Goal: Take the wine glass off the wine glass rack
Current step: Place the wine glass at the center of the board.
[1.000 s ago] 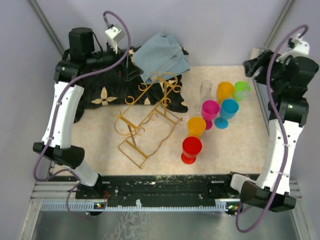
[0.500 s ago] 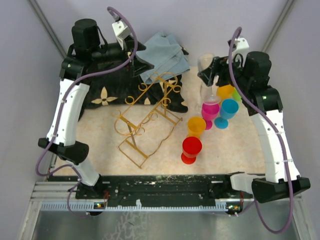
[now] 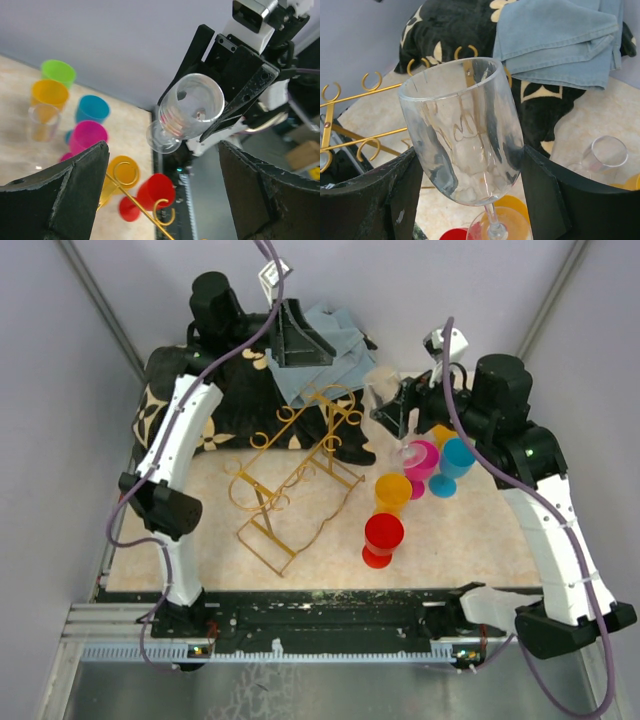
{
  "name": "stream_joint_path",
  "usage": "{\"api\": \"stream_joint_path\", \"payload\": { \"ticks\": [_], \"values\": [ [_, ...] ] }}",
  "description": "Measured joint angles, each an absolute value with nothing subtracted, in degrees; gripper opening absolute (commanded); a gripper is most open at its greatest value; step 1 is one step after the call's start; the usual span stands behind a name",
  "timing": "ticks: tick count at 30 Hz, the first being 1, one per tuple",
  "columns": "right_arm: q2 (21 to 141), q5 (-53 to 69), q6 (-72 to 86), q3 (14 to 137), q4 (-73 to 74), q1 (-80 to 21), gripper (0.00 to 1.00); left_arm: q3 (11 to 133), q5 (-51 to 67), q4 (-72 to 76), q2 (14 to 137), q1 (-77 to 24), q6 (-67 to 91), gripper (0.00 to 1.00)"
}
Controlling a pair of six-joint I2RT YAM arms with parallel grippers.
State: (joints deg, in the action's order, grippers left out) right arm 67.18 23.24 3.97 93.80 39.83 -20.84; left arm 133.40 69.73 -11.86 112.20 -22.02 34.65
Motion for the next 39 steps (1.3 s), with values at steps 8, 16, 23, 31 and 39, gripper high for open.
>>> {"api": "stream_joint_path", "payload": {
  "ticks": [8,16,23,31,39],
  "values": [
    [67.51,22.46,0.47,96.33,44.4,-26.33,0.04,133.14,76.9,-0.36,115.52,-23.68,53.82,0.89],
    [71.83,19.29,-2.11,100.05,46.06,-30.89,0.03,133.12,78.89,-3.95,114.34,-25.69,52.53,0.84],
    [73.52,17.58,-3.01,100.64,46.3,-31.99,0.03,133.53,76.9,-17.28,114.1,-25.78,40.88,0.79],
    [73.56,16.62,-3.03,101.38,45.47,-32.18,0.02,134.1,74.26,-28.01,114.08,-26.26,30.44,0.75],
    [75.53,16.32,-3.73,104.4,47.13,-33.3,0.01,134.47,73.71,-29.76,113.27,-27.03,27.83,0.67]
  ]
}}
